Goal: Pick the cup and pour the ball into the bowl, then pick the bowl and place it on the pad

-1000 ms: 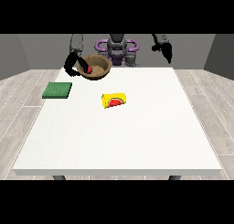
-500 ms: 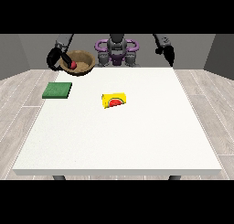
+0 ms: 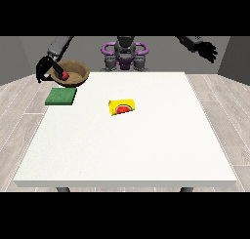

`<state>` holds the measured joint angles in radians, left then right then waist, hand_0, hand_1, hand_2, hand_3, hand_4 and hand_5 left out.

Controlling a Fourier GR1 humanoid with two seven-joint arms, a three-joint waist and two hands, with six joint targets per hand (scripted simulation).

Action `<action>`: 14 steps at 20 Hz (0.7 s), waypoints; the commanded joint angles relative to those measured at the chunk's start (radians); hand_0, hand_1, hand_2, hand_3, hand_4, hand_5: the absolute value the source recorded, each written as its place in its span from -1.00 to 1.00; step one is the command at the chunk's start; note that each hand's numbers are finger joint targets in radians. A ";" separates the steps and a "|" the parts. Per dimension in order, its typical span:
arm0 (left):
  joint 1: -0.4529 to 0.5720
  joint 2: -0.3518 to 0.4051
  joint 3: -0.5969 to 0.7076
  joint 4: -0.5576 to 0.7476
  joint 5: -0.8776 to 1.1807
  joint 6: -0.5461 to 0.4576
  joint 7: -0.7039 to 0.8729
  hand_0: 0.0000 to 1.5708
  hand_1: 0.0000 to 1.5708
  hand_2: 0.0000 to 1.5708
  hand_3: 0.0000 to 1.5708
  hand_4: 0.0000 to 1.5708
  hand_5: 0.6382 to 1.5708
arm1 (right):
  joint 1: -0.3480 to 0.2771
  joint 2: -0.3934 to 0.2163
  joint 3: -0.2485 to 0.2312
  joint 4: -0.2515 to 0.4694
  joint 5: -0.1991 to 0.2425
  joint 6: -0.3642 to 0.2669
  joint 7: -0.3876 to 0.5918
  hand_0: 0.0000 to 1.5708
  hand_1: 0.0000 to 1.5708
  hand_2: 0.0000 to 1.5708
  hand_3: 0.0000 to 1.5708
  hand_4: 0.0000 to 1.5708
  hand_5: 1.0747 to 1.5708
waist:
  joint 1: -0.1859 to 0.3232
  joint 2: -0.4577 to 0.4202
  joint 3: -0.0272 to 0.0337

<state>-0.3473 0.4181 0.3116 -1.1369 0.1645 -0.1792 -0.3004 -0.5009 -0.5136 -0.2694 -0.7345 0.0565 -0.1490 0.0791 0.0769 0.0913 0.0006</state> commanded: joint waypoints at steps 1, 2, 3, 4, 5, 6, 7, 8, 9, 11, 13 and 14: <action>-0.018 0.145 0.128 0.051 0.097 -0.117 -0.046 -1.00 -1.00 -1.00 -1.00 0.64 1.00 | -0.003 -0.055 -0.057 0.008 -0.027 0.002 -0.082 1.00 1.00 1.00 -1.00 0.11 1.00 | 0.030 0.085 -0.0006; -0.011 0.159 0.161 0.134 0.089 -0.123 -0.137 -1.00 -1.00 -1.00 -1.00 0.63 1.00 | -0.023 -0.040 -0.031 -0.031 -0.018 0.004 -0.043 1.00 1.00 1.00 -1.00 0.04 0.99 | -0.015 0.108 -0.0018; 0.013 0.201 0.180 0.129 0.130 -0.191 -0.100 -1.00 -1.00 -1.00 -1.00 0.63 1.00 | 0.004 -0.062 -0.045 -0.016 -0.023 0.020 -0.056 1.00 1.00 1.00 -1.00 0.02 0.99 | 0.018 0.071 -0.0015; 0.001 0.200 0.187 0.141 0.136 -0.184 -0.095 -1.00 -1.00 -1.00 -1.00 0.61 1.00 | 0.022 -0.001 -0.054 -0.002 -0.034 -0.018 -0.115 1.00 1.00 1.00 -1.00 0.01 0.98 | 0.011 0.098 -0.0007; 0.001 0.166 0.151 0.076 0.122 -0.161 -0.069 -1.00 -1.00 -1.00 -1.00 0.59 1.00 | 0.003 -0.050 -0.089 0.066 -0.051 0.020 -0.147 1.00 1.00 1.00 -1.00 0.01 0.98 | 0.036 0.109 0.0000; -0.004 0.233 0.210 0.187 0.149 -0.218 -0.115 -1.00 -1.00 -1.00 -1.00 0.56 0.99 | 0.004 -0.008 -0.052 -0.003 -0.025 -0.035 -0.097 1.00 1.00 1.00 -1.00 0.01 0.98 | 0.005 0.100 -0.0011; -0.033 0.233 0.210 0.192 0.141 -0.200 -0.135 -1.00 -1.00 -1.00 -1.00 0.54 0.99 | -0.040 -0.005 -0.070 0.005 -0.042 -0.041 -0.123 1.00 1.00 1.00 -1.00 -0.03 0.99 | 0.009 0.151 -0.0008; 0.012 0.226 0.202 0.226 0.128 -0.238 -0.185 -1.00 -1.00 -1.00 -1.00 0.54 0.98 | -0.025 -0.038 -0.054 0.001 -0.023 -0.018 -0.093 1.00 1.00 1.00 -1.00 -0.04 0.99 | 0.006 0.133 -0.0012; -0.043 0.285 0.230 0.226 0.152 -0.232 -0.129 -1.00 -1.00 -1.00 -1.00 0.52 0.97 | -0.041 -0.052 -0.087 0.019 -0.053 0.000 -0.128 1.00 1.00 1.00 -1.00 -0.05 0.98 | -0.008 0.155 -0.0007; -0.054 0.245 0.217 0.214 0.133 -0.190 -0.172 -1.00 -1.00 -1.00 -1.00 0.51 0.97 | -0.070 -0.045 -0.120 0.047 -0.071 -0.052 -0.081 1.00 1.00 1.00 -0.68 -0.31 0.96 | -0.011 0.192 -0.0007; -0.001 0.224 0.182 0.118 0.149 -0.220 -0.092 -1.00 -1.00 -1.00 -1.00 0.51 0.97 | -0.024 -0.144 -0.143 0.129 -0.035 -0.065 -0.119 0.97 0.97 1.00 0.32 -1.00 0.95 | 0.043 0.141 0.0009; -0.023 0.232 0.202 0.140 0.139 -0.191 -0.145 -1.00 -1.00 -1.00 -1.00 0.51 0.97 | -0.058 -0.160 -0.144 0.133 -0.045 -0.040 -0.090 0.55 0.55 0.80 0.65 -1.00 0.93 | 0.032 0.179 0.0001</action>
<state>-0.3666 0.6435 0.5050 -0.9755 0.2985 -0.3788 -0.4334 -0.5419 -0.6014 -0.3810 -0.6606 0.0122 -0.1904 -0.0182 0.0953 0.2428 0.0005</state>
